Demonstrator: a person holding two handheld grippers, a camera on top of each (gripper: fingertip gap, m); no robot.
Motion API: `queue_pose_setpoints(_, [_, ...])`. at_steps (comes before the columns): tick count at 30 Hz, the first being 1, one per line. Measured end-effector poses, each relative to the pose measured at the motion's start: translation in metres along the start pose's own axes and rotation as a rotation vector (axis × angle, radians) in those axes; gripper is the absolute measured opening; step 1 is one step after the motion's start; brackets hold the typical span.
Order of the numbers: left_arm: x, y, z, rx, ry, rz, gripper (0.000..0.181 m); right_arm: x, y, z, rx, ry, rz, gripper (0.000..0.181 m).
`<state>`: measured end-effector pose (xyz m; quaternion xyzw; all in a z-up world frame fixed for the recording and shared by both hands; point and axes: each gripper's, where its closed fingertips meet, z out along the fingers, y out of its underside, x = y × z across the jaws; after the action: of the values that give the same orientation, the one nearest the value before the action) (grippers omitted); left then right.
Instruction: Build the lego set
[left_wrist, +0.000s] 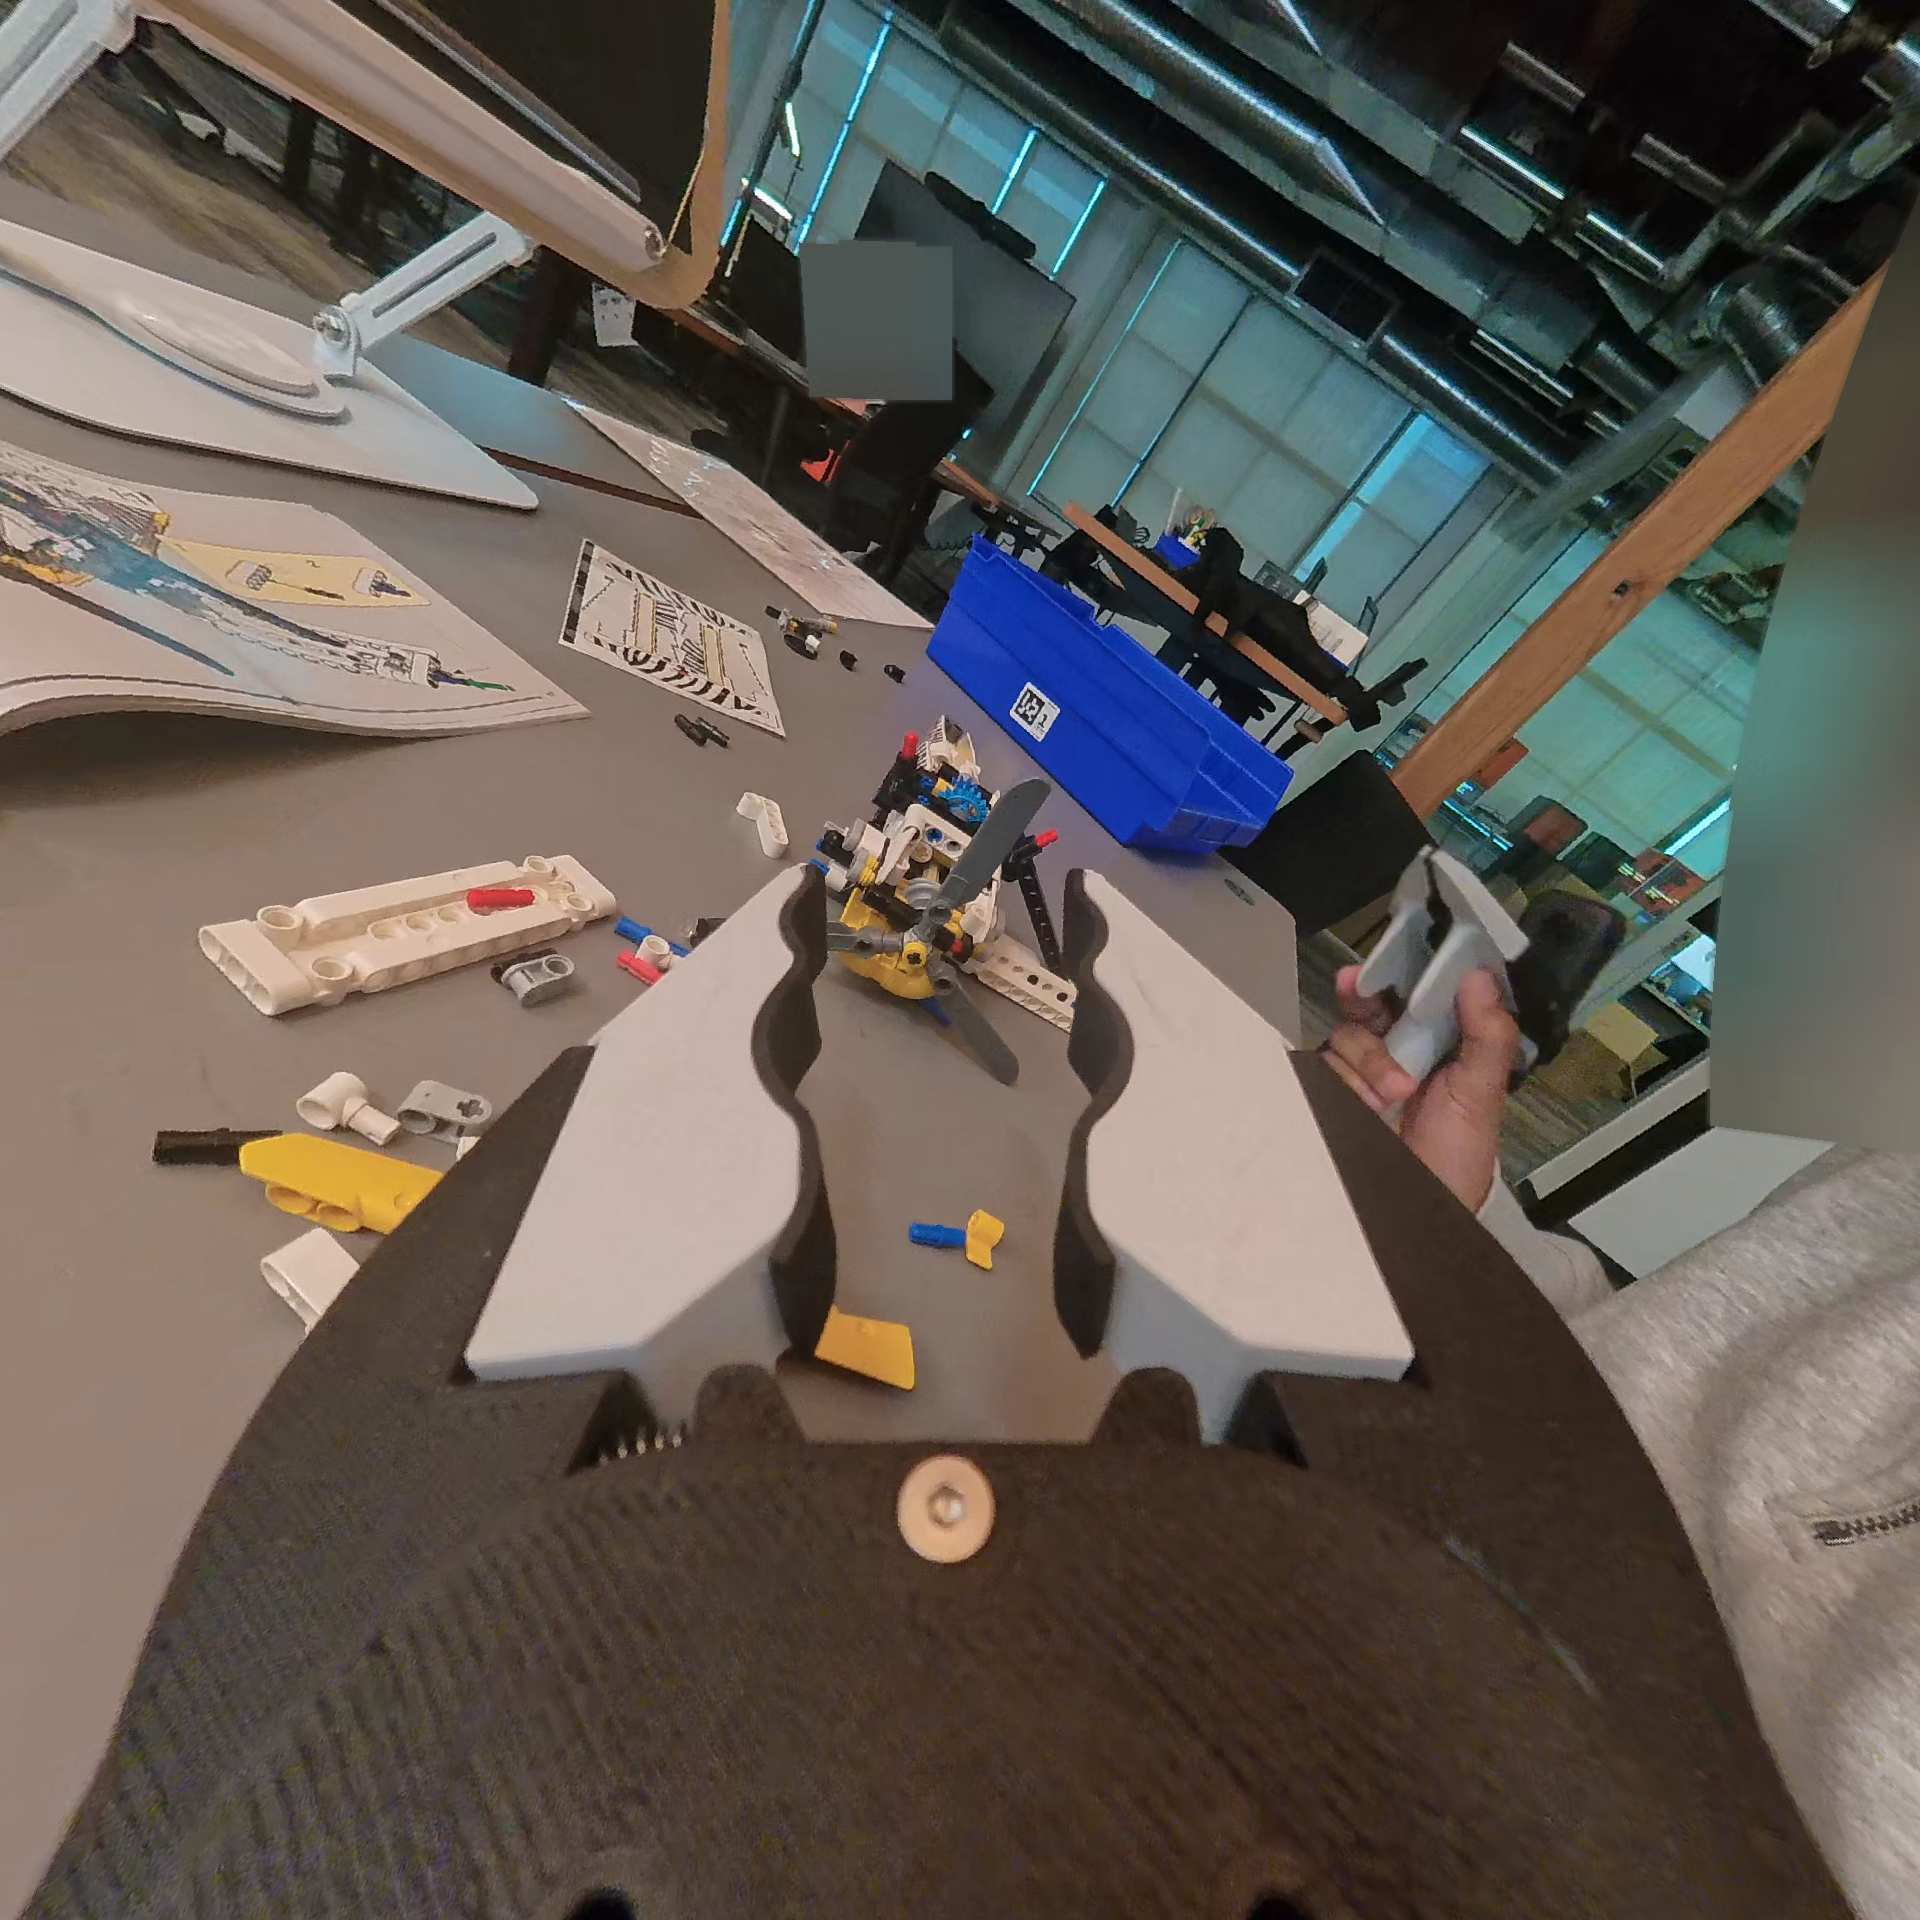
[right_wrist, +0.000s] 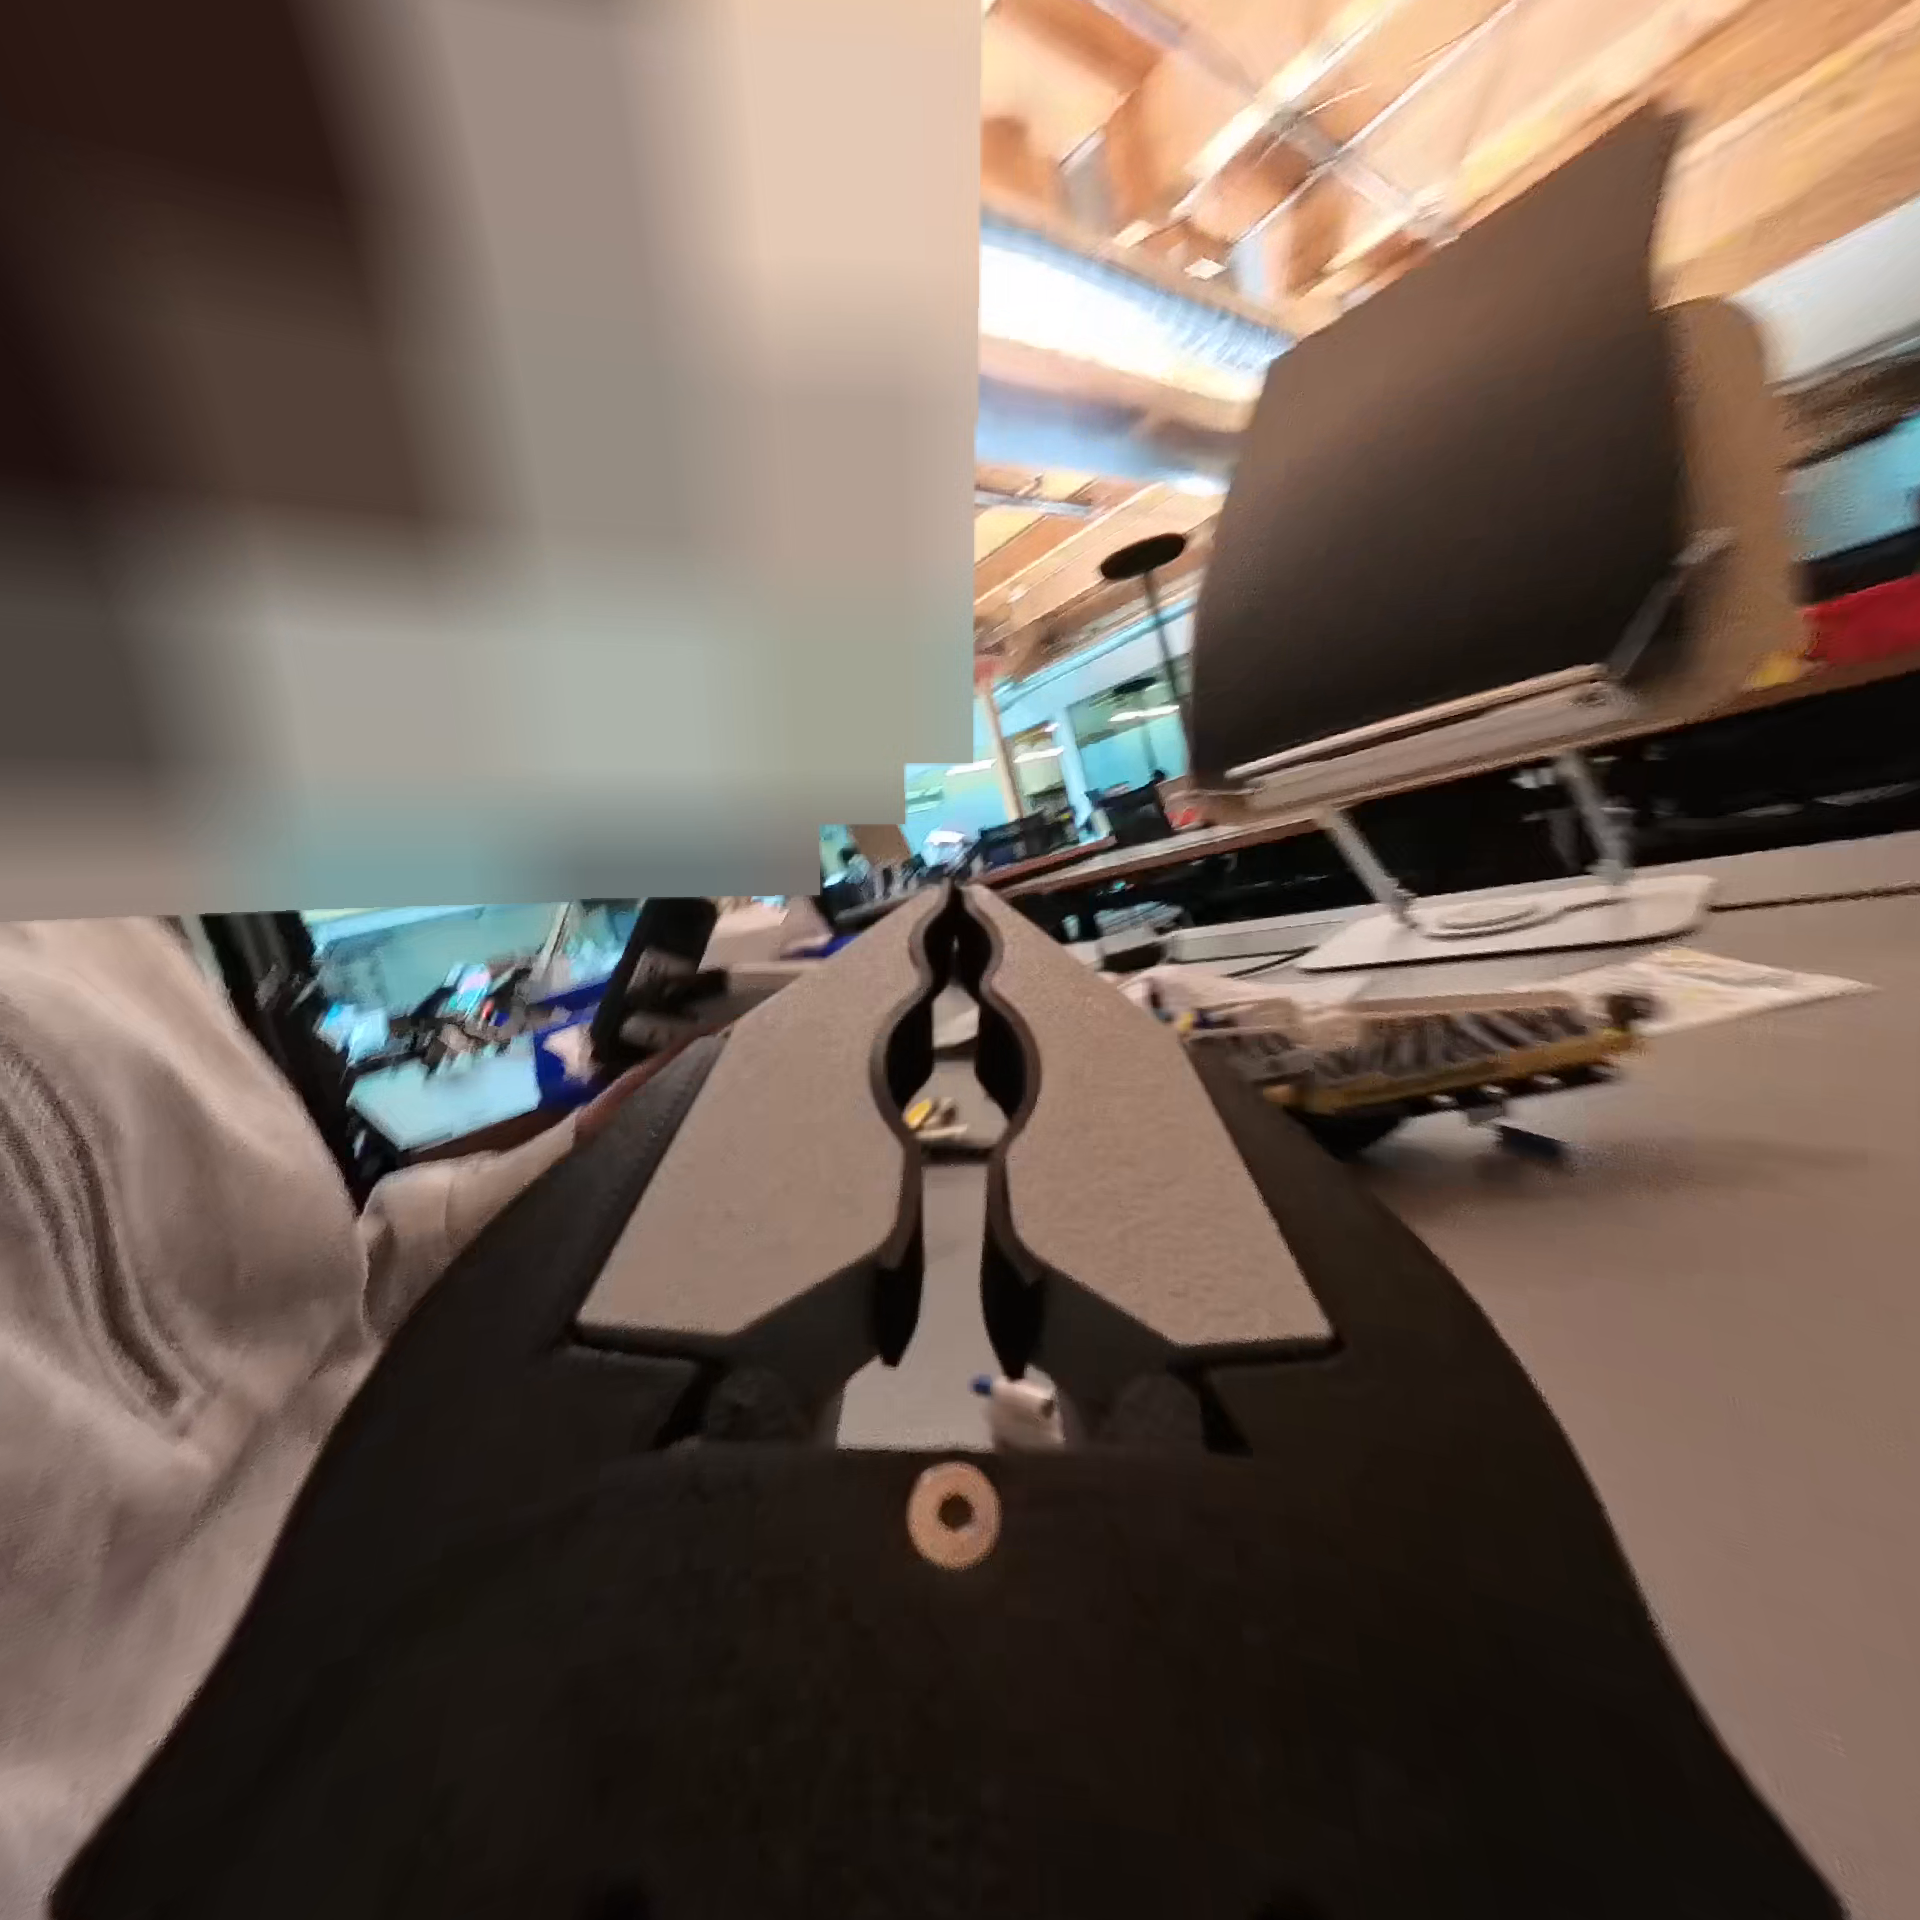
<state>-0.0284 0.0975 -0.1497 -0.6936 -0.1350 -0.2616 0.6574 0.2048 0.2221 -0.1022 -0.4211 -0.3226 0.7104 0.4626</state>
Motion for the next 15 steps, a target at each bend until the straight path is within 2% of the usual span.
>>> queue_pose_setpoints(3, [0.0, 0.001, 0.001, -0.004, -0.002, 0.006, 0.045, 0.037, -0.014, -0.019, 0.03, 0.103, 0.104, 0.0])
queue_pose_setpoints(5, [0.001, 0.002, 0.001, -0.011, -0.005, 0.015, 0.044, 0.049, -0.015, -0.025, 0.021, 0.125, 0.16, 0.0])
queue_pose_setpoints(10, [0.01, 0.003, 0.004, -0.01, -0.013, 0.084, 0.045, 0.049, -0.008, -0.023, -0.027, 0.144, 0.128, 0.0])
queue_pose_setpoints(13, [0.031, 0.007, 0.012, -0.004, 0.004, 0.117, 0.045, 0.046, -0.005, -0.021, -0.06, 0.147, 0.103, 0.0])
queue_pose_setpoints(15, [0.051, 0.019, 0.024, -0.041, 0.027, 0.139, 0.045, 0.044, -0.007, -0.023, -0.053, 0.147, 0.098, 0.0])
